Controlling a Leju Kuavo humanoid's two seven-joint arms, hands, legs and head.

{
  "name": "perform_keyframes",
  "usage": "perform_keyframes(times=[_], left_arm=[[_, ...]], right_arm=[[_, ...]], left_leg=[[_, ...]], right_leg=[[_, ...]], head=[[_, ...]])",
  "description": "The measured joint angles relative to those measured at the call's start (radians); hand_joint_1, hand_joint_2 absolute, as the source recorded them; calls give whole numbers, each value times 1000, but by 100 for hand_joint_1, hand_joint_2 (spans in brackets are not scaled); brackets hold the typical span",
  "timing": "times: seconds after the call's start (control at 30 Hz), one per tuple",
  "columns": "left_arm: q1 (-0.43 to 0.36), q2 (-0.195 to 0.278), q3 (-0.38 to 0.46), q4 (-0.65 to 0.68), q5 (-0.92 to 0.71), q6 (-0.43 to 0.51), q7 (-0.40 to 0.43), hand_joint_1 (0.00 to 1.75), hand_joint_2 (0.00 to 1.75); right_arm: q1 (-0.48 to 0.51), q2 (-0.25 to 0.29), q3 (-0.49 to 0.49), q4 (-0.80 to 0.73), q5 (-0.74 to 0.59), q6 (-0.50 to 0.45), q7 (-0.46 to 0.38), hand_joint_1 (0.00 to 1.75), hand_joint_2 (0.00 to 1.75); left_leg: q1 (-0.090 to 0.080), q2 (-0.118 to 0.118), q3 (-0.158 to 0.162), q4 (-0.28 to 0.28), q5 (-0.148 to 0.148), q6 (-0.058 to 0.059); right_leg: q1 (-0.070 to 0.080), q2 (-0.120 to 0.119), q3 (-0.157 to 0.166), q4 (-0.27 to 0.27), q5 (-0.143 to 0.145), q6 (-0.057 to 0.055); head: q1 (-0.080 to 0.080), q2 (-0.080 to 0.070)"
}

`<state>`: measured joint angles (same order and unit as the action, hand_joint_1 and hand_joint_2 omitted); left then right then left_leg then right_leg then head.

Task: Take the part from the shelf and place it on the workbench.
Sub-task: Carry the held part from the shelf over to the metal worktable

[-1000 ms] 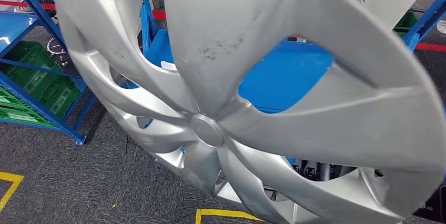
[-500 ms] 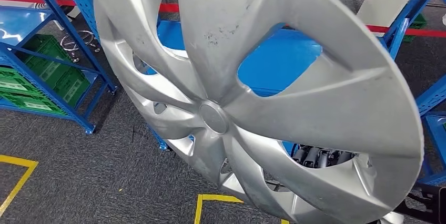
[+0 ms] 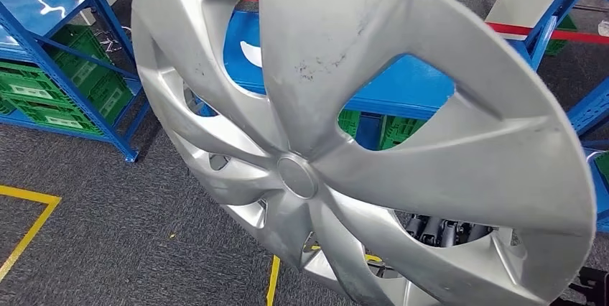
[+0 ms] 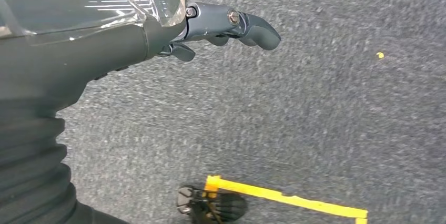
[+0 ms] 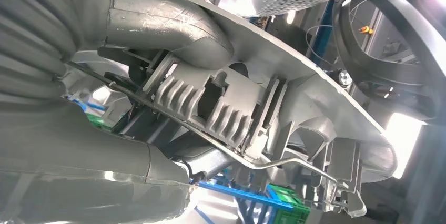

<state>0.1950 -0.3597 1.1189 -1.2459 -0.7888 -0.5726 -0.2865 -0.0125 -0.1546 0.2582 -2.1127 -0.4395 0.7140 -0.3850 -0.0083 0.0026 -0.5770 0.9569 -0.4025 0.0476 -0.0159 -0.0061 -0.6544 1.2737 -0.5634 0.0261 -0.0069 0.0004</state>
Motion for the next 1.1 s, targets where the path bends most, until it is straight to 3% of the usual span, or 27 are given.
perform_keyframes(times=[0.07,0.1,0.17,0.2,0.27,0.3,0.33,0.4,0.43,0.47,0.5,0.53,0.57,0.63,0.67,0.7,0.77,0.8,0.83,0.9,0.93,0.97,1.0,1.03,1.1], left_arm=[[0,0,-1,0,2,-2,0,0,175],[0,0,-1,0,2,-3,0,0,175],[1,-1,-2,-1,2,-4,0,0,175],[2,-1,-2,-2,3,-4,-1,0,175],[5,-1,-1,-3,3,-4,-2,0,175],[8,-2,-1,-4,3,-4,-2,0,175],[11,-2,-1,-4,3,-4,-3,0,175],[13,-3,-2,-4,2,-4,-7,0,175],[13,-3,-2,-4,-2,-3,-11,0,175],[12,-3,-2,-3,-8,-3,-17,0,175],[10,-3,-1,-3,-18,-3,-24,0,175],[6,-3,0,-3,-30,-4,-31,0,175],[2,-3,3,-3,-43,-5,-38,0,175],[-7,-1,9,-6,-68,-10,-49,0,175],[-9,0,12,-7,-77,-12,-52,0,175],[-11,1,16,-9,-84,-13,-54,0,175],[-11,2,24,-12,-91,-14,-55,0,175],[-12,2,28,-13,-92,-15,-56,0,175],[-12,3,30,-14,-92,-17,-56,0,175],[-13,2,31,-16,-92,-26,-59,0,175],[-13,2,31,-16,-92,-30,-61,0,175],[-13,1,31,-16,-92,-33,-63,0,175],[-13,1,31,-15,-91,-35,-65,0,175],[-13,0,31,-15,-90,-35,-66,0,175],[-13,0,31,-15,-88,-33,-65,0,175]], right_arm=[[4,-2,-1,0,3,1,0,175,175],[4,-3,-1,0,4,2,0,175,175],[7,-4,-3,0,4,3,-1,175,175],[9,-5,-4,0,4,4,-2,175,175],[11,-6,-6,-1,8,4,-2,175,175],[12,-5,-6,-1,12,4,-1,175,175],[15,-5,-6,-3,17,5,-1,175,175],[22,-3,-6,-7,25,10,0,175,175],[25,-3,-6,-8,28,16,0,175,175],[27,-3,-6,-9,30,23,0,175,175],[28,-3,-6,-9,32,29,1,175,175],[29,-3,-5,-9,34,35,1,175,175],[29,-3,-4,-9,36,39,1,175,175],[27,-3,1,-9,40,42,2,175,175],[25,-3,6,-9,41,42,2,175,175],[22,-2,12,-9,42,42,4,175,175],[18,-2,21,-10,44,40,7,175,175],[17,-2,24,-10,44,39,7,175,175],[15,-2,27,-11,43,38,8,175,175],[11,-3,34,-12,41,38,7,175,175],[10,-4,38,-12,39,37,7,175,175],[8,-6,41,-12,38,37,7,175,175],[4,-8,43,-12,38,36,6,175,175],[-1,-9,44,-12,38,36,5,175,175],[-13,-12,47,-11,39,35,2,175,175]], left_leg=[[0,0,-39,13,23,-6],[-1,-1,-56,22,31,-10],[-2,-2,-75,36,47,-21],[-1,-3,-79,38,55,-27],[4,-3,-85,42,60,-40],[7,-4,-92,55,38,-47],[9,-4,-101,85,-4,-54],[14,-4,-124,201,-116,-67],[16,-4,-133,266,-152,-70],[18,-4,-133,315,-164,-72],[19,-4,-120,336,-152,-72],[19,-4,-88,319,-125,-69],[19,-4,-39,267,-101,-64],[14,-4,79,109,-108,-49],[9,-5,116,49,-122,-41],[5,-4,133,15,-135,-33],[0,-3,125,-2,-116,-18],[0,-1,116,-9,-100,-9],[2,1,103,-16,-82,-2],[4,2,70,-20,-50,6],[4,3,52,-19,-36,6],[3,3,35,-17,-22,6],[3,3,15,-13,-8,4],[4,3,-5,-8,5,1],[5,3,-46,9,26,-8]], right_leg=[[-1,0,85,-93,44,18],[1,1,142,-175,43,16],[6,3,207,-284,18,0],[9,4,214,-303,9,-10],[9,3,197,-300,24,-26],[7,1,188,-300,35,-35],[5,0,177,-300,47,-41],[6,-1,149,-299,72,-47],[7,-1,135,-298,85,-47],[8,-1,118,-296,99,-46],[10,-1,102,-294,112,-45],[12,-1,86,-293,124,-44],[14,-1,71,-292,136,-42],[18,-1,52,-291,157,-35],[17,-2,49,-292,166,-30],[15,-4,47,-294,176,-24],[11,-6,42,-298,192,-13],[10,-5,32,-289,181,-12],[10,-3,18,-263,152,-16],[7,0,-17,-153,54,-29],[5,1,-30,-86,15,-29],[3,1,-34,-29,-3,-22],[1,1,-26,2,2,-9],[-2,1,-2,-1,21,6],[-7,1,96,-108,52,25]], head=[[0,0],[0,0],[-3,0],[-5,0],[-5,0],[-6,0],[-6,0],[-8,0],[-8,0],[-8,0],[-8,0],[-8,0],[-8,0],[-8,0],[-7,0],[-8,0],[-11,0],[-11,0],[-10,0],[-8,0],[-7,0],[-7,0],[-7,0],[-7,0],[-7,0]])
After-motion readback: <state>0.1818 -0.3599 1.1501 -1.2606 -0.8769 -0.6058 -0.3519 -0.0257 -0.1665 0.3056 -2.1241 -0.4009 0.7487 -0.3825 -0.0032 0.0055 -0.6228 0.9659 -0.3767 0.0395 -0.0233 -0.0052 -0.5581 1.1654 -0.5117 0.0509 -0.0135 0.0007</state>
